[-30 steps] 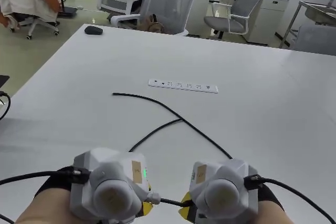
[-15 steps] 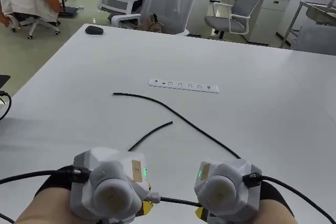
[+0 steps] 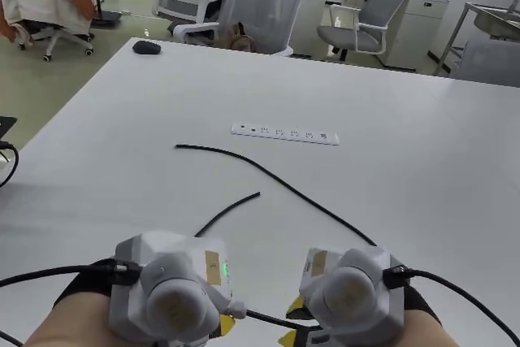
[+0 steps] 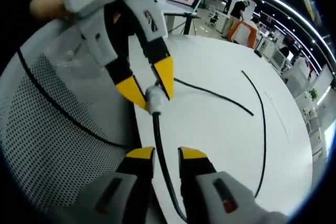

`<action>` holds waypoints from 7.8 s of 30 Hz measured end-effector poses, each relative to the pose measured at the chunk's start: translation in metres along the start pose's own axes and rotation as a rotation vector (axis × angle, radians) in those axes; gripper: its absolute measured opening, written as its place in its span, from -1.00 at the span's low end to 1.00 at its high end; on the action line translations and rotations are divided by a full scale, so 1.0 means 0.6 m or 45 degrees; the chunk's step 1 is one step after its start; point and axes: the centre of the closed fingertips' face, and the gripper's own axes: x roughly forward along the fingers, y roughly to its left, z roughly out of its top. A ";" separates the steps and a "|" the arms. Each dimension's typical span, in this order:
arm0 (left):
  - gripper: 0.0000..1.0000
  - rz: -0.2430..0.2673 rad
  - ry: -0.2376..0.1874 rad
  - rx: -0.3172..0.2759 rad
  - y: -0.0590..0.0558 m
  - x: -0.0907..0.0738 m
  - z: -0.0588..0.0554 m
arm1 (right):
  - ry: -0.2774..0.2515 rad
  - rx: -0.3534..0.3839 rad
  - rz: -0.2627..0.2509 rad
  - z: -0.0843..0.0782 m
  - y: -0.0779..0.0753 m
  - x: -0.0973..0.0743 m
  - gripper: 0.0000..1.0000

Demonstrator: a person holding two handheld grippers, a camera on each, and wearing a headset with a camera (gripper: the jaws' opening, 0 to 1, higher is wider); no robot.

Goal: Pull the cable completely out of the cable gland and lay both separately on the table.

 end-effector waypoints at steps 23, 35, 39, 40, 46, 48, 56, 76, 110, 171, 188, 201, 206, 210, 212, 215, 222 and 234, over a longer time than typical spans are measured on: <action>-0.65 0.009 0.025 0.019 0.003 0.005 -0.005 | 0.020 -0.111 -0.006 0.003 0.005 0.011 -0.95; -0.65 0.012 0.027 0.014 0.002 0.000 -0.003 | 0.268 -0.090 -0.077 -0.069 -0.020 0.009 -0.94; -0.65 0.012 0.025 0.010 0.003 0.002 -0.005 | 0.301 -0.036 -0.104 -0.082 -0.031 0.003 -0.94; -0.65 0.013 0.024 0.008 0.003 0.002 -0.005 | 0.314 -0.026 -0.114 -0.085 -0.033 0.001 -0.93; -0.65 0.009 0.020 0.000 0.006 0.007 -0.008 | 0.415 0.044 -0.172 -0.118 -0.049 -0.011 -0.92; -0.65 0.010 0.020 0.001 0.006 0.007 -0.008 | 0.447 0.069 -0.184 -0.128 -0.052 -0.014 -0.91; -0.65 0.015 0.025 -0.002 0.006 0.005 -0.009 | 0.504 0.057 -0.139 -0.144 -0.041 -0.015 -0.86; -0.65 0.001 0.019 0.012 0.001 0.007 -0.007 | -0.089 -0.116 -0.018 0.034 0.003 0.000 -0.73; -0.65 0.005 0.021 0.007 0.001 0.004 -0.004 | 0.356 0.034 -0.128 -0.101 -0.041 -0.001 -0.93; -0.65 0.017 0.003 0.012 0.004 0.003 0.001 | 0.272 -0.047 -0.076 -0.072 -0.026 0.008 -0.94; -0.65 0.028 0.009 0.006 0.006 0.002 -0.001 | 0.357 0.062 -0.098 -0.104 -0.033 -0.003 -0.68; -0.65 0.030 0.011 0.010 0.011 0.009 -0.006 | -0.080 -0.040 -0.011 0.024 -0.002 -0.003 -0.62; -0.65 0.028 0.002 0.013 0.007 0.004 -0.001 | -0.114 -0.083 0.017 0.037 0.011 -0.002 -0.79; -0.65 0.024 0.000 0.020 0.006 0.005 -0.001 | -0.110 -0.093 0.007 0.036 0.008 -0.002 -0.88; -0.65 0.026 -0.004 0.024 0.005 0.003 0.001 | -0.104 -0.105 -0.003 0.034 0.005 -0.001 -0.93; -0.65 0.028 -0.006 0.017 0.005 0.000 0.003 | -0.101 -0.103 -0.015 0.033 0.003 0.000 -0.93; -0.65 0.048 0.000 0.005 0.017 0.006 -0.004 | -0.013 -0.099 -0.051 0.010 -0.010 0.004 -0.94; -0.64 0.073 0.009 0.000 0.022 0.001 -0.004 | 0.196 -0.060 -0.106 -0.048 -0.028 0.005 -0.94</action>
